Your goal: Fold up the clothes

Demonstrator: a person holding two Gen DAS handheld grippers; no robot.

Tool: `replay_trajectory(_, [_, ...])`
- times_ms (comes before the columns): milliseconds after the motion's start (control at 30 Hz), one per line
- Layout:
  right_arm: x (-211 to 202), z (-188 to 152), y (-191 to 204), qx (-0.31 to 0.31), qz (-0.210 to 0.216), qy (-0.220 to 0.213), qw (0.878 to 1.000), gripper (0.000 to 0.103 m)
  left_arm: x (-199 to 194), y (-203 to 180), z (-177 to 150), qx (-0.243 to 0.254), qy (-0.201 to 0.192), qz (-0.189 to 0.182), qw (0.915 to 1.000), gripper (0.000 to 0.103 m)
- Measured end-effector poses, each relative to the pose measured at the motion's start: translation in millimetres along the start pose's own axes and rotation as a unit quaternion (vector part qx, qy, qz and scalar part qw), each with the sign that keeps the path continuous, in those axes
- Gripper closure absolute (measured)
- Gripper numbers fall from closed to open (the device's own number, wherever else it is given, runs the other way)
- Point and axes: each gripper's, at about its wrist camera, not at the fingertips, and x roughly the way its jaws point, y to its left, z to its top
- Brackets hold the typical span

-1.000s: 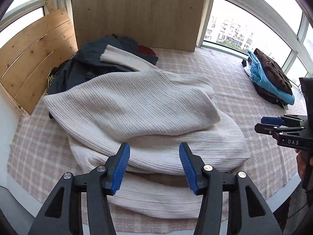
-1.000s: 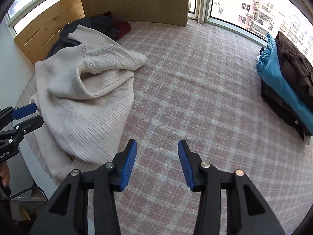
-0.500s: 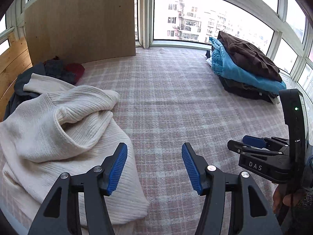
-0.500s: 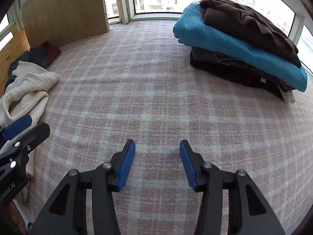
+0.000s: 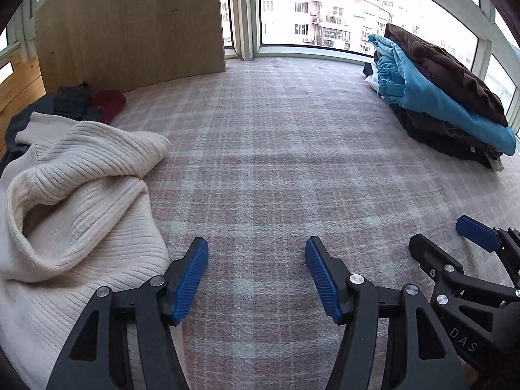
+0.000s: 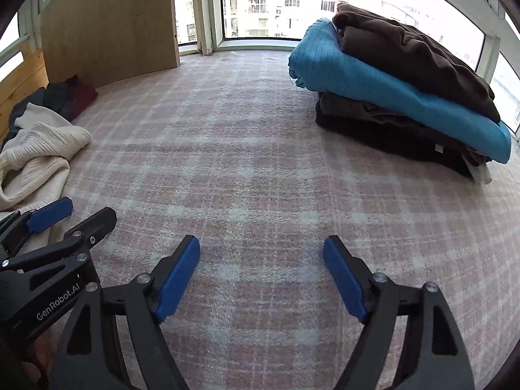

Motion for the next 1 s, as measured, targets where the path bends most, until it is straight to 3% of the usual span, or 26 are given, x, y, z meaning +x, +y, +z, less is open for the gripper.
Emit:
replay_trajectory(67, [2.4,2.2,2.1,-0.001,-0.002,0.004,1.0,0.012,0.6,0.8,0.1,-0.004,0.001,0.002,1.0,0.039])
replay_trajectory(167, [4.9,1.3,-1.5,0.008,-0.006,0.01,1.0,0.0,3.2,6.9,0.7,-0.017,0.006,0.005,0.9998,0.026])
replay_trajectory(400, [9.2,0.7,-4.0,0.016,-0.009,0.012,1.0,0.0,7.0,11.2,2.6,-0.025,0.01,0.004,0.9996,0.022])
replay_trajectory(467, [9.1,0.3,-4.5,0.017,-0.008,0.011,1.0,0.0,7.5,12.3,2.0,-0.029,0.012,0.011,0.9994,0.016])
replay_trajectory(533, [8.8,-1.3,-3.0,0.016,-0.012,0.012,1.0,0.0,10.3,16.1,2.4,-0.042,0.02,0.022,0.9987,0.001])
replay_trajectory(1000, [13.0,3.4,-6.5,0.011,-0.007,0.012,1.0,0.0,10.4,15.6,2.9,-0.053,0.024,0.027,0.998,0.0])
